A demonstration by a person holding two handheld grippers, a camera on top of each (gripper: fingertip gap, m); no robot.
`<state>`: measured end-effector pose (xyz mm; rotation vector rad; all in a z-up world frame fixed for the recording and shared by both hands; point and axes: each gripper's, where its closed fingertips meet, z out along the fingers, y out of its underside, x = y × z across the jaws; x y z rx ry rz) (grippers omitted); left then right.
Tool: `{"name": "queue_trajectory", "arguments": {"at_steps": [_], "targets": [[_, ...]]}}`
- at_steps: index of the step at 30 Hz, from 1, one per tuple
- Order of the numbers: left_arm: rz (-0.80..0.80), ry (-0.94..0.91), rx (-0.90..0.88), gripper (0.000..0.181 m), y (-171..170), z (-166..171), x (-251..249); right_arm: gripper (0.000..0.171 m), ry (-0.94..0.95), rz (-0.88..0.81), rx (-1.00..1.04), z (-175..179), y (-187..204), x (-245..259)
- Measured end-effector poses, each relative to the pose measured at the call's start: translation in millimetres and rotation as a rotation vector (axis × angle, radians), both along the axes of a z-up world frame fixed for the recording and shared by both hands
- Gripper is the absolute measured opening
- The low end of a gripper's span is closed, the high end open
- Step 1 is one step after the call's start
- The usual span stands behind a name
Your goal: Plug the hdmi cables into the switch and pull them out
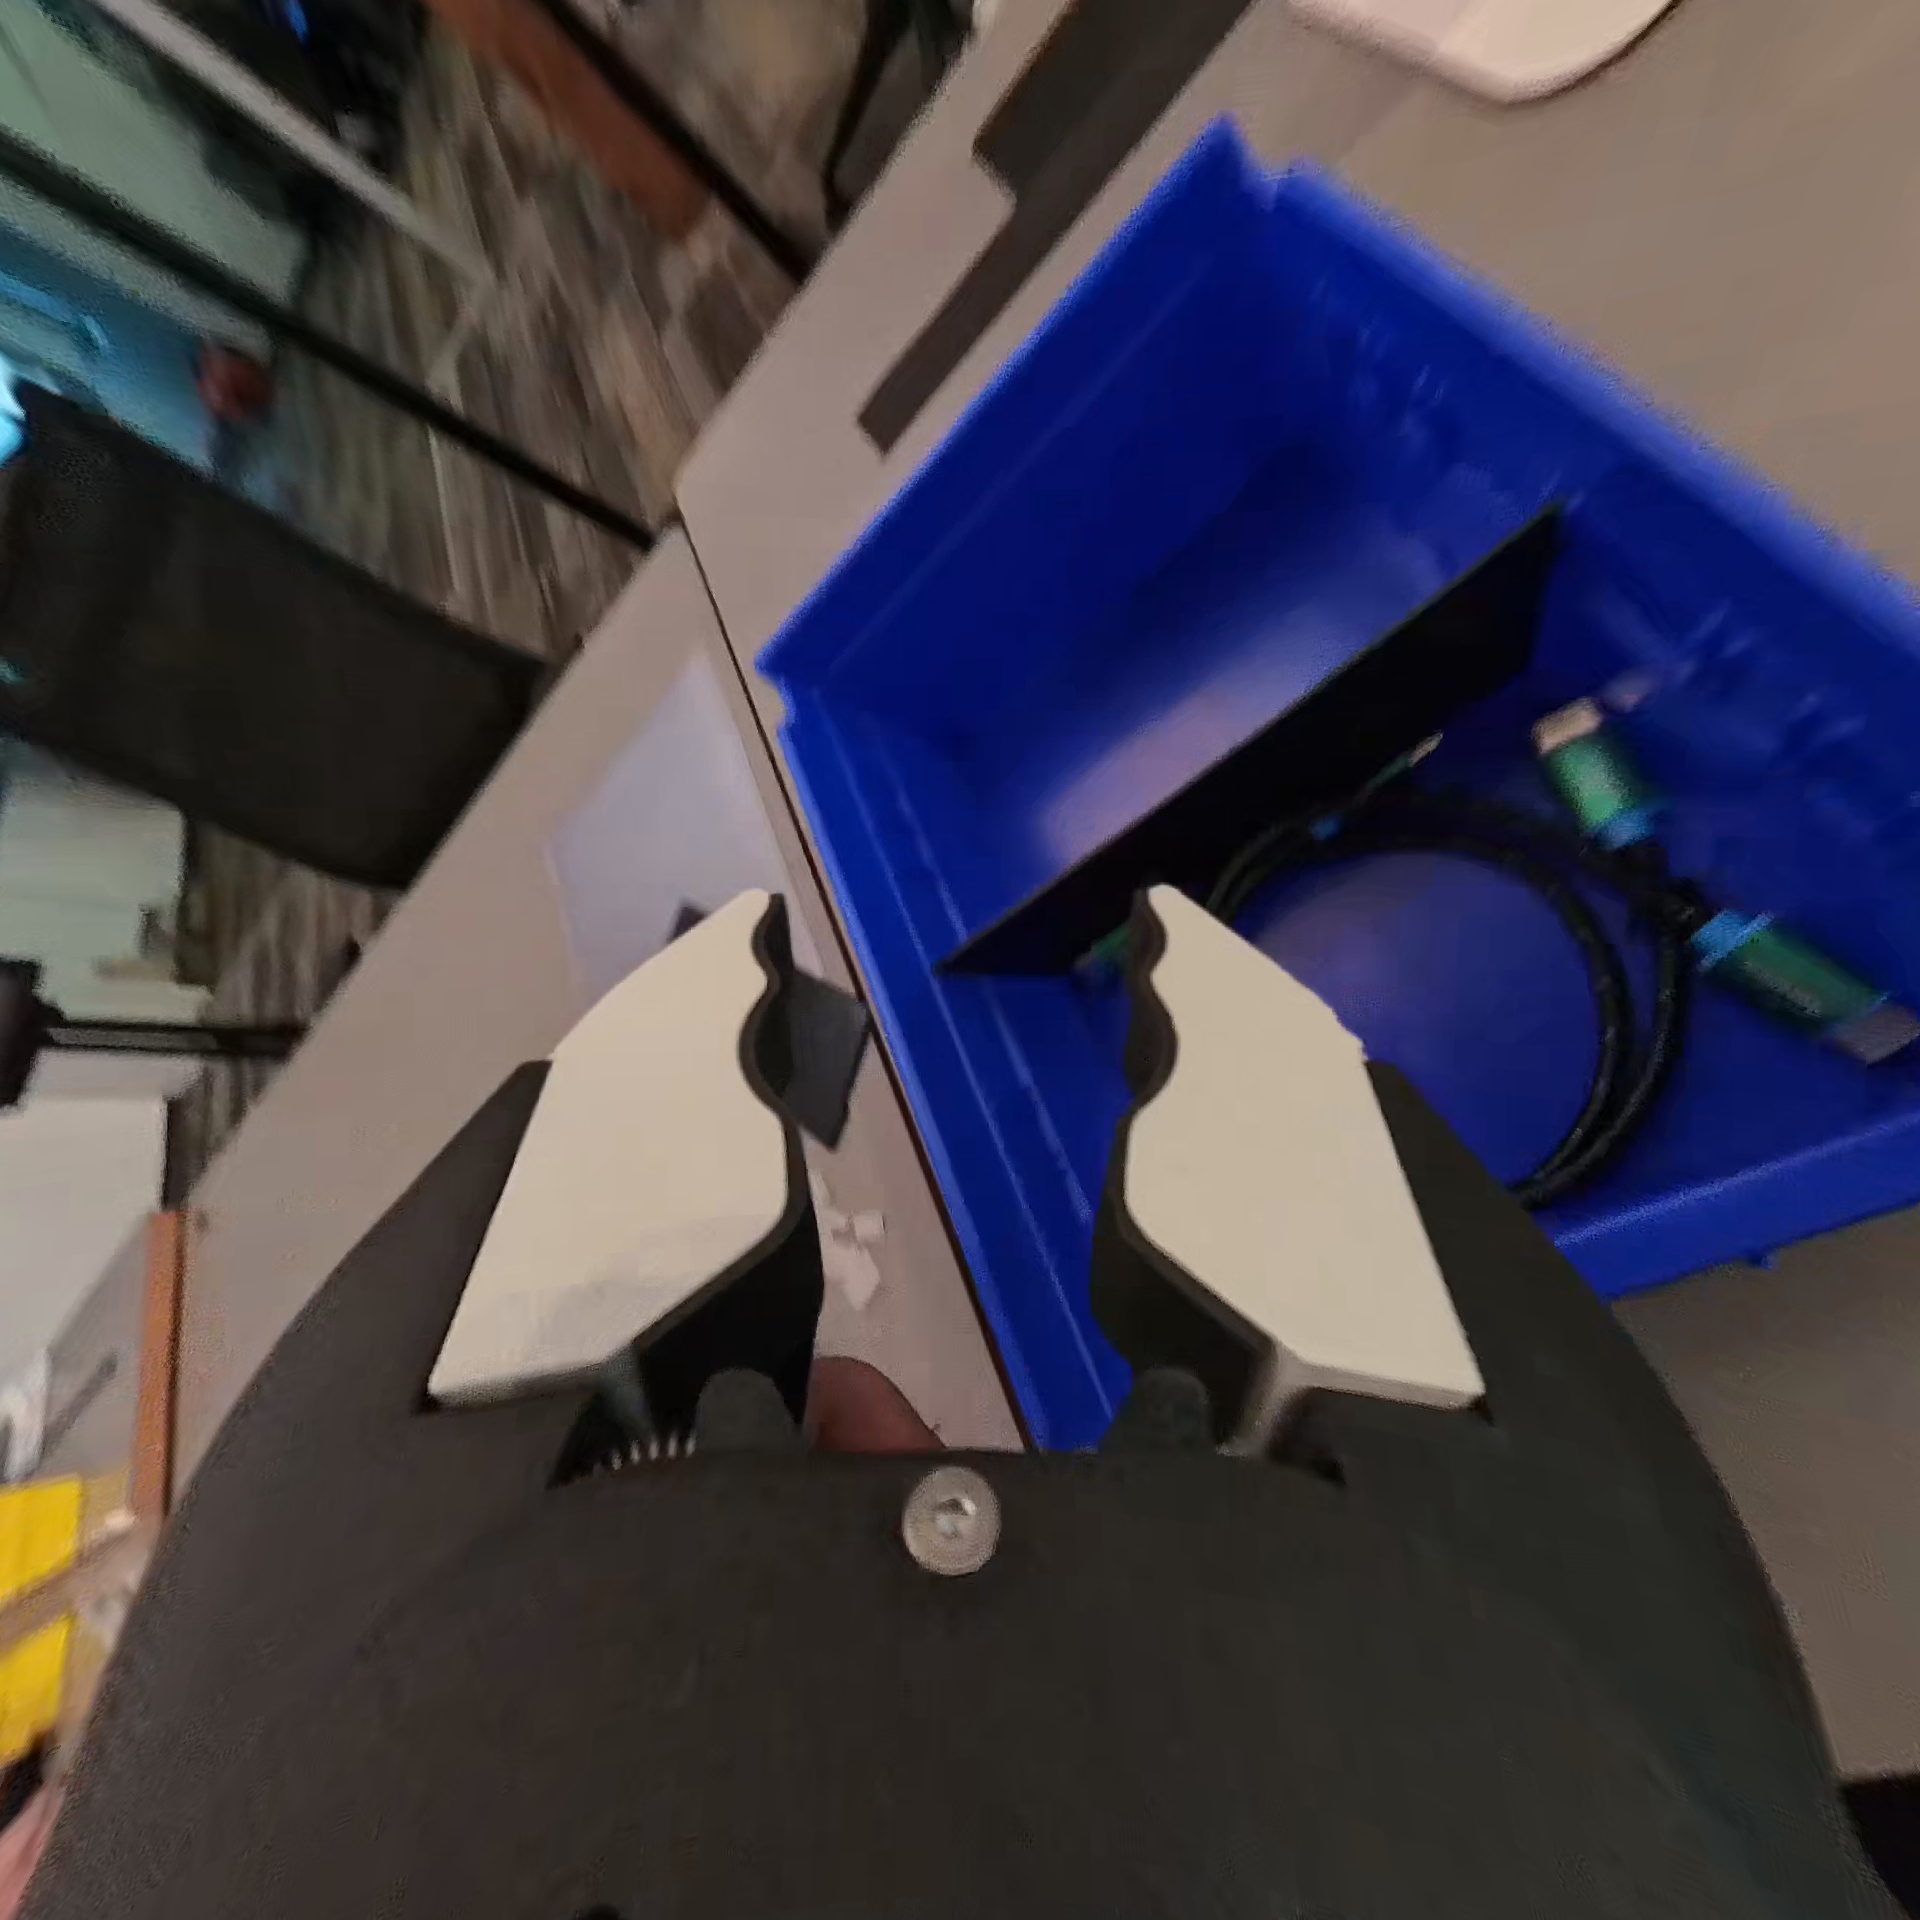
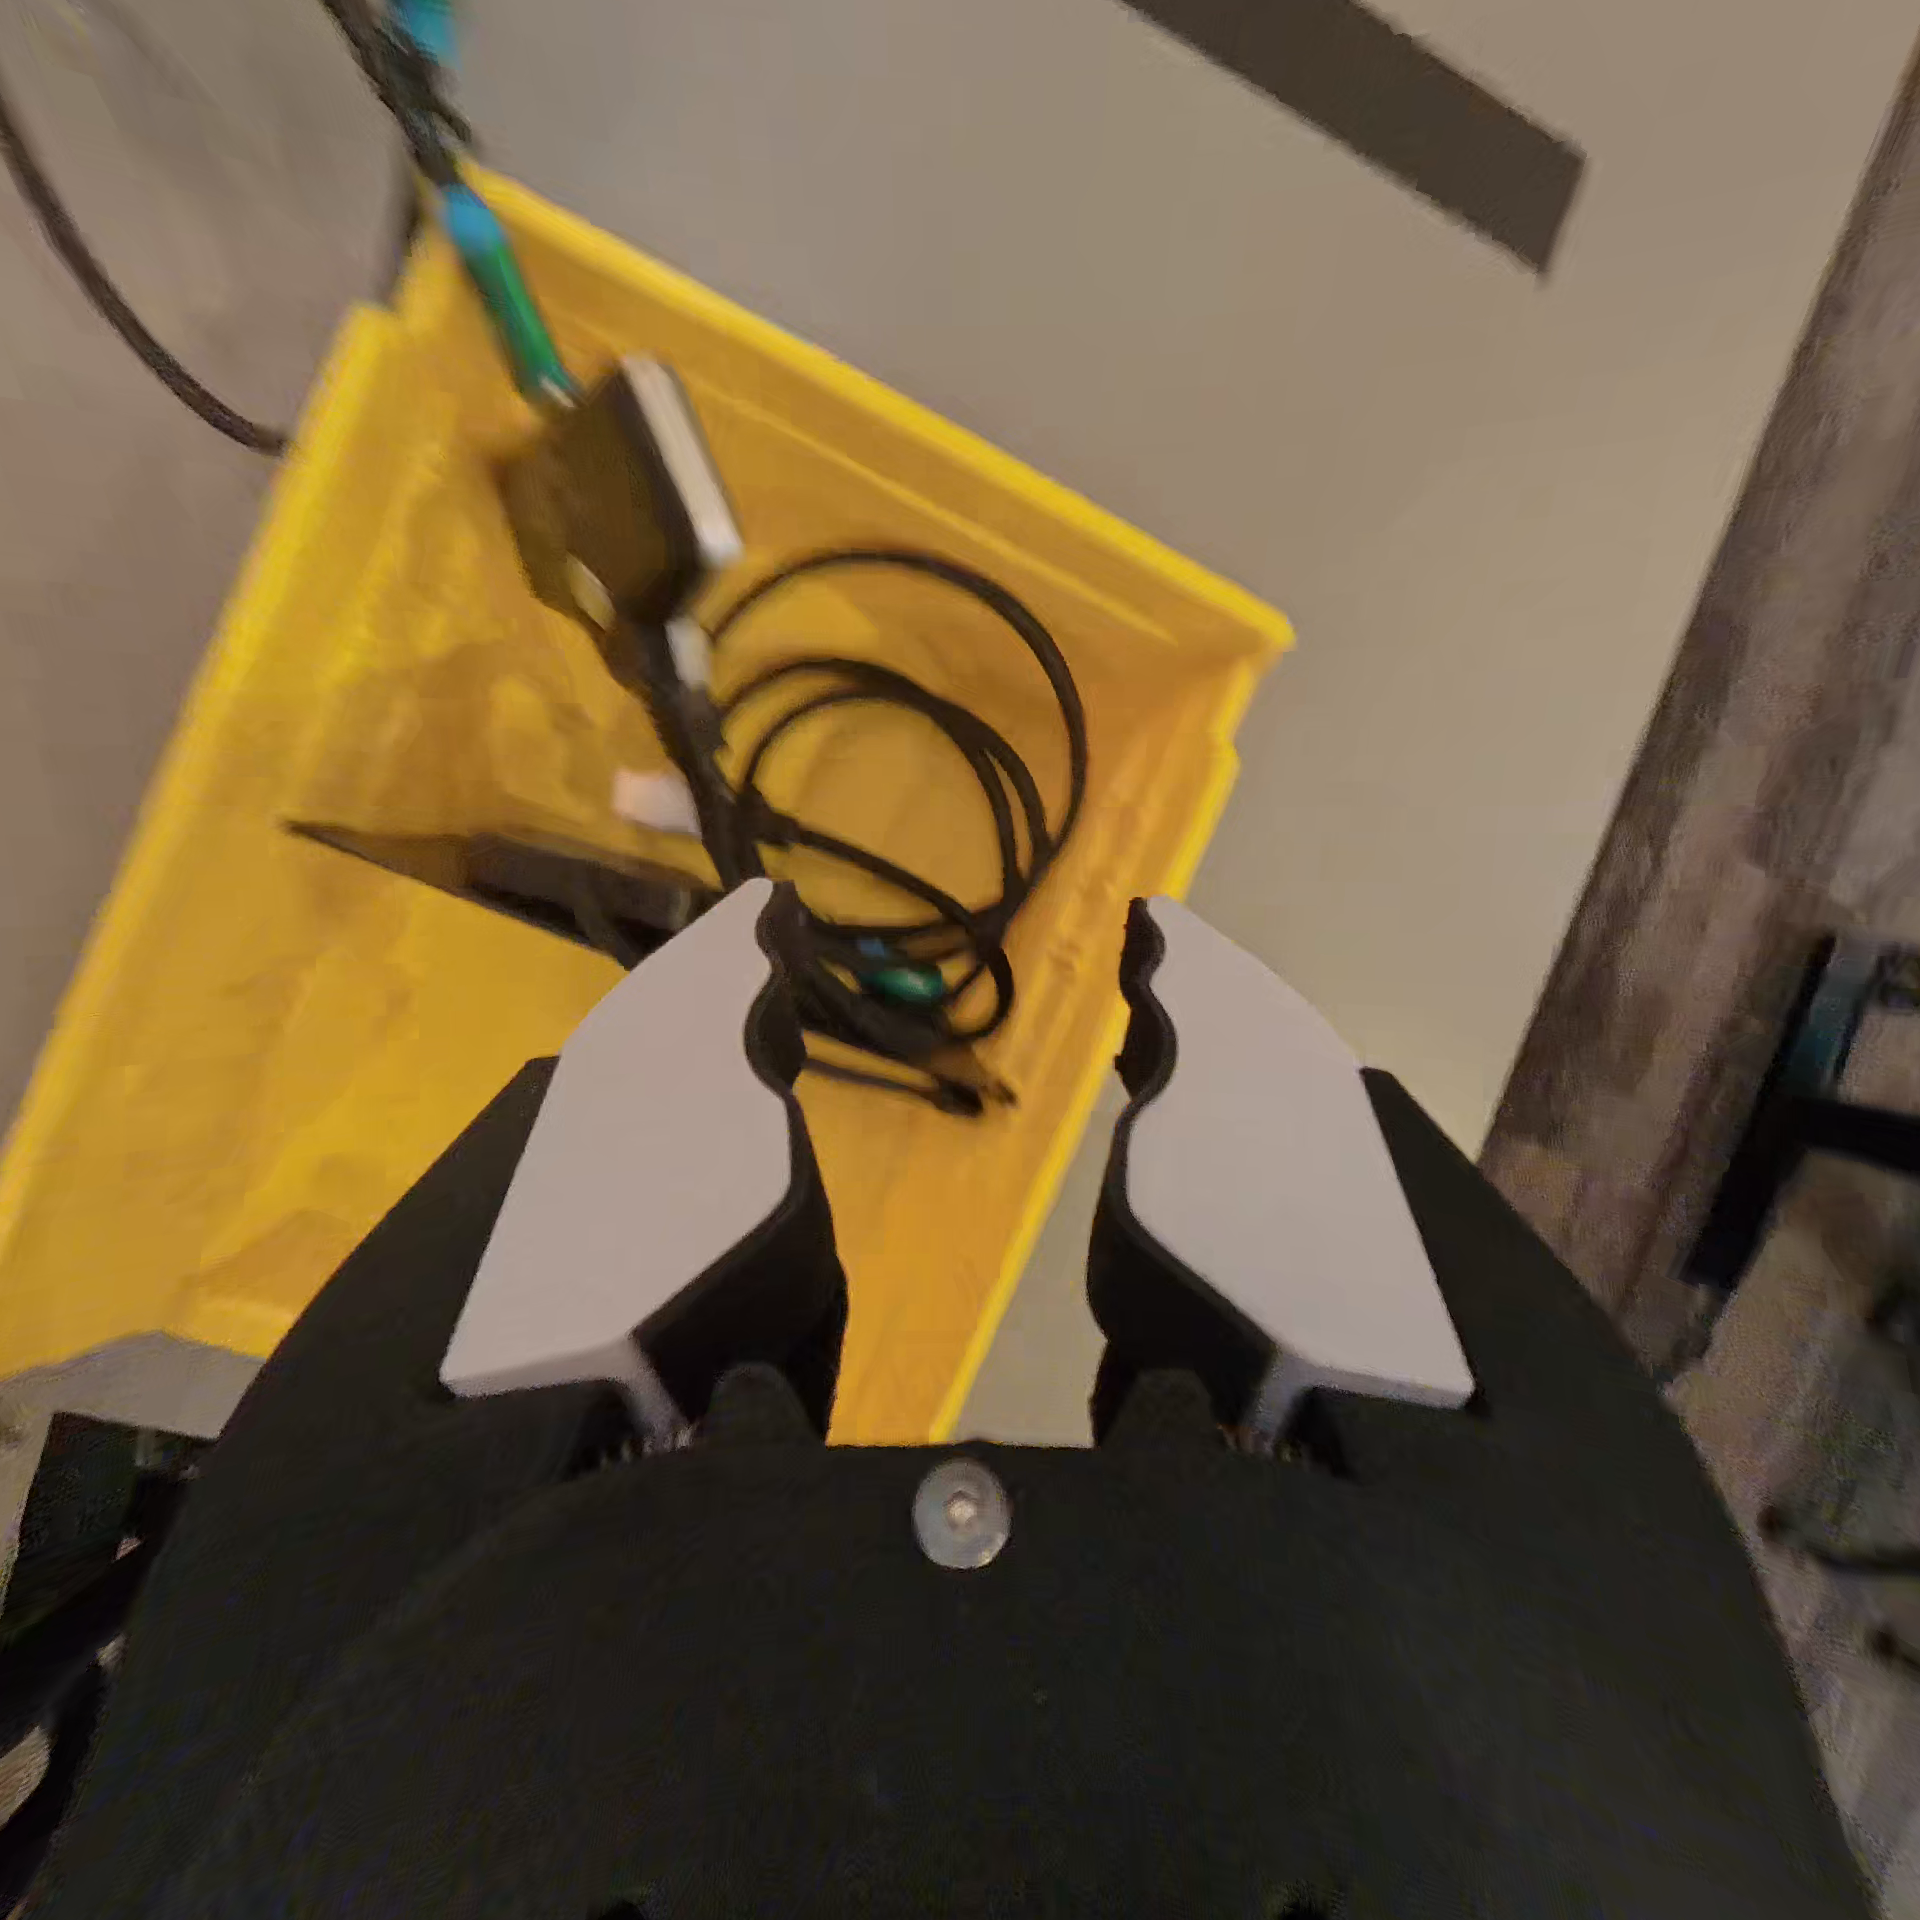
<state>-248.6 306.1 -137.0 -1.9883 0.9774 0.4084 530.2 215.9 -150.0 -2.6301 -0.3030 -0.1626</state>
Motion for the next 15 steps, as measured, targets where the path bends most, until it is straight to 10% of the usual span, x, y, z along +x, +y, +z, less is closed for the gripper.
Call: {"name": "queue_trajectory", "arguments": {"at_steps": [10,15], "targets": [[0.21,-0.151,-0.364,0.076,-14.8,-86.6,-66.8,0.055,0.12,-0.134,-0.255,-78.0,-88.9,55.3],[0.246,-0.138,-0.443,0.048,-16.5,-118.0,-76.7,0.032,0.332,-0.086,-0.242,-84.8,-87.6,32.2]]}}
